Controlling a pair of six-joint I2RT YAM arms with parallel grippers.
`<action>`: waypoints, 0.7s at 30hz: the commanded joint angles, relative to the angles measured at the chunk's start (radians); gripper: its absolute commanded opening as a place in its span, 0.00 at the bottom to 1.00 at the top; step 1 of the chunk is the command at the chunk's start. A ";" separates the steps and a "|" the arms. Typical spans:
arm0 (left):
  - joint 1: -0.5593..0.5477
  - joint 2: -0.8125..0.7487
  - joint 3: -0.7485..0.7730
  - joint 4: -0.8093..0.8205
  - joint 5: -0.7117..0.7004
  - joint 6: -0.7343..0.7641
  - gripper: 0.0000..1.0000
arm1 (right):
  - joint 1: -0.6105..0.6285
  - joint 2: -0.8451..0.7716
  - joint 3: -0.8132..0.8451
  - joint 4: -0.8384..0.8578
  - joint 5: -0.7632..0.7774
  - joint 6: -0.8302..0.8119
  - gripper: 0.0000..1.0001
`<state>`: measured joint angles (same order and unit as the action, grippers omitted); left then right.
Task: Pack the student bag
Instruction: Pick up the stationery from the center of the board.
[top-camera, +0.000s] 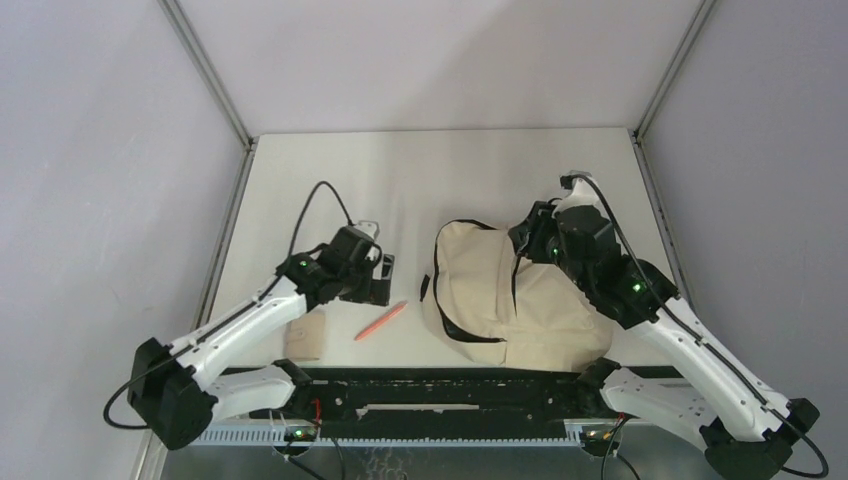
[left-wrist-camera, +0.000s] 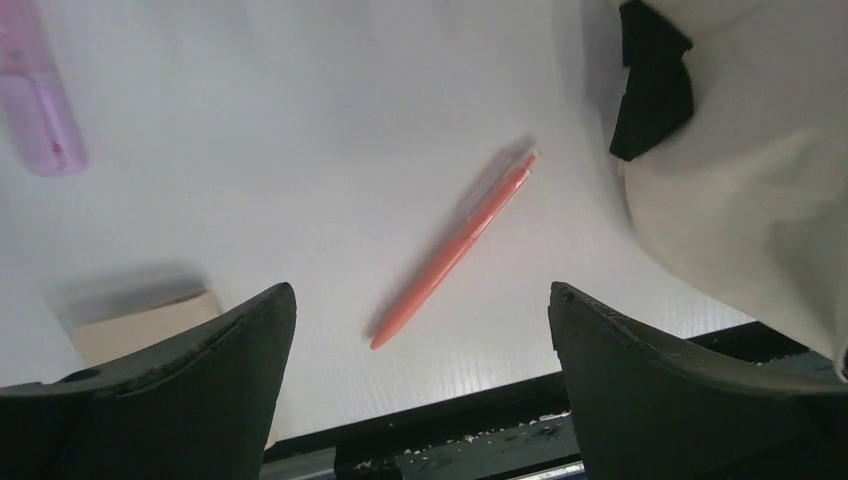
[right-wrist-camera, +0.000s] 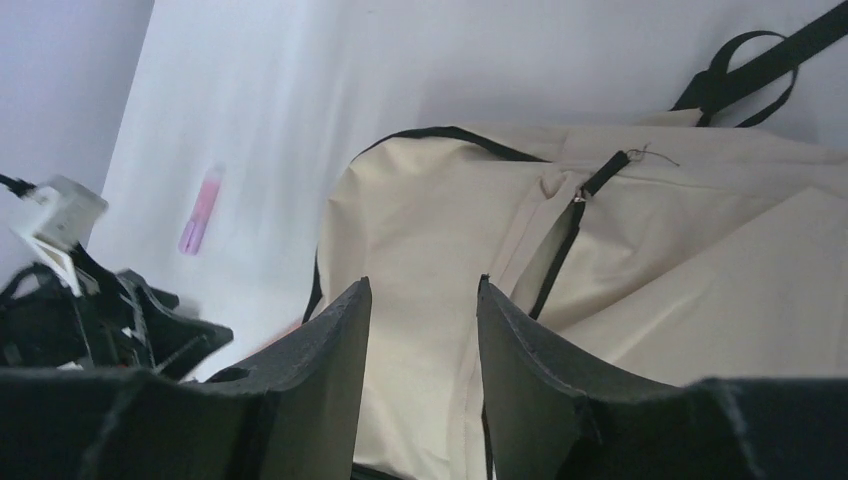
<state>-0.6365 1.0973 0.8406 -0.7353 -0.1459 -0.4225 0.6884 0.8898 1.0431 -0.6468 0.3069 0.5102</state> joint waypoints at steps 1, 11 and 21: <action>-0.083 0.092 -0.018 -0.003 -0.074 -0.059 1.00 | -0.034 0.008 0.015 0.022 0.001 -0.023 0.51; -0.126 0.360 -0.013 0.105 -0.002 -0.075 0.80 | -0.080 0.026 0.013 -0.027 -0.028 0.002 0.51; -0.134 0.515 -0.031 0.127 0.016 -0.087 0.52 | -0.104 0.003 -0.008 -0.029 -0.038 0.016 0.51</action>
<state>-0.7654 1.5482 0.8375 -0.6415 -0.1123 -0.4980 0.5919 0.9100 1.0386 -0.6884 0.2775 0.5171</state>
